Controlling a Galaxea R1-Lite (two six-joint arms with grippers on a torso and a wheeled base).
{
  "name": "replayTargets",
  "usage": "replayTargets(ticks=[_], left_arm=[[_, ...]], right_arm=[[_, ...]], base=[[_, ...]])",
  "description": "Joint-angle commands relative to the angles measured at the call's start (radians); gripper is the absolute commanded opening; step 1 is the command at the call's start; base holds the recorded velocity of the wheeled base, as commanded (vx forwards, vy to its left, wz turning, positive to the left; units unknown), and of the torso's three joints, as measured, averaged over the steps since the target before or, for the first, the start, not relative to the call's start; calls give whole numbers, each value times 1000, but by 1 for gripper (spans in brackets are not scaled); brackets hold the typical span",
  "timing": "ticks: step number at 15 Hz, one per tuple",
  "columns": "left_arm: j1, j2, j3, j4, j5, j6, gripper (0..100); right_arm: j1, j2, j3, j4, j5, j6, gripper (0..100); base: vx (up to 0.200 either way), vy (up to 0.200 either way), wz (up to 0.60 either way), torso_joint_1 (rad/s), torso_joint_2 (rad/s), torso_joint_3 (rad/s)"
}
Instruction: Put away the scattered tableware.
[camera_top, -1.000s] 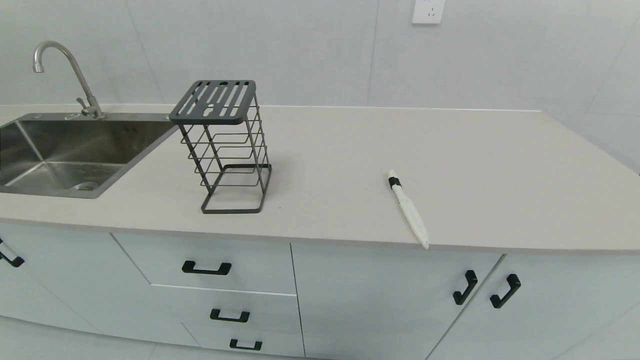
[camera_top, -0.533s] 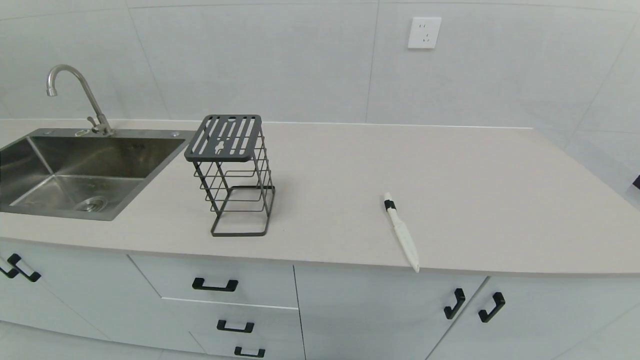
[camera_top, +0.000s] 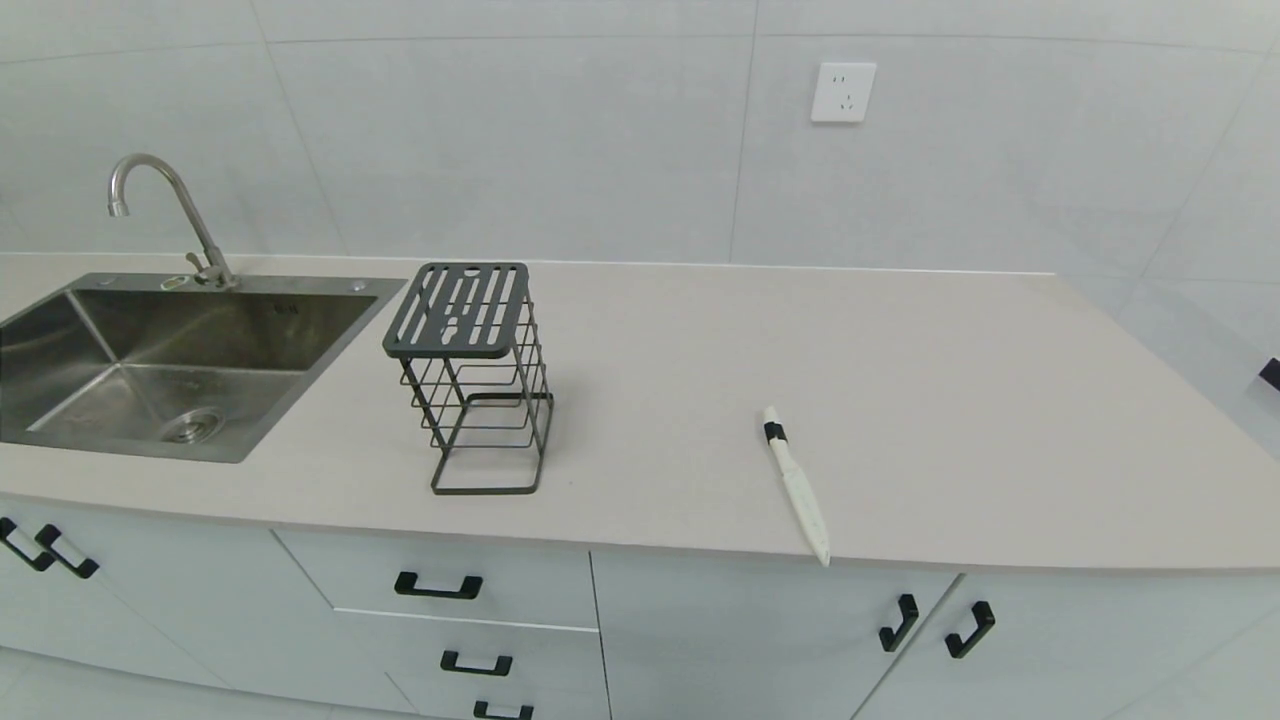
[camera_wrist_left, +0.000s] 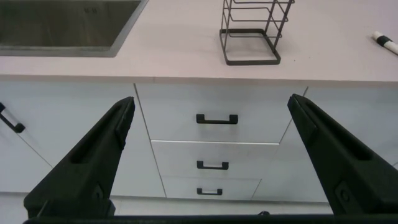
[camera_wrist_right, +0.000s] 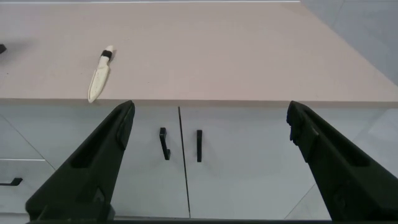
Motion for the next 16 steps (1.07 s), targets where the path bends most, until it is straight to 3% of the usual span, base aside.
replayTargets(ticks=[1, 3, 6, 9, 14, 16], left_arm=[[0, 1, 0, -1, 3, -6, 100], [0, 1, 0, -1, 3, -6, 100], [0, 1, 0, -1, 3, -6, 100], [0, 1, 0, -1, 4, -6, 100], [0, 1, 0, -1, 4, -6, 100], [0, 1, 0, -1, 3, -6, 100]], right_arm=[[0, 1, 0, 0, 0, 0, 100], [0, 1, 0, 0, 0, 0, 100], [0, 1, 0, 0, 0, 2, 100], [0, 1, 0, 1, 0, 0, 100], [0, 1, 0, 1, 0, 0, 100], [0, 1, 0, 1, 0, 0, 100]], base=[[0, 0, 0, 0, 0, 0], [0, 0, 0, 0, 0, 0], [0, 0, -600, -29, 66, 37], [0, 0, 0, -189, 385, 185], [0, 0, 0, -36, 66, 34], [0, 0, 600, 0, 7, 5]])
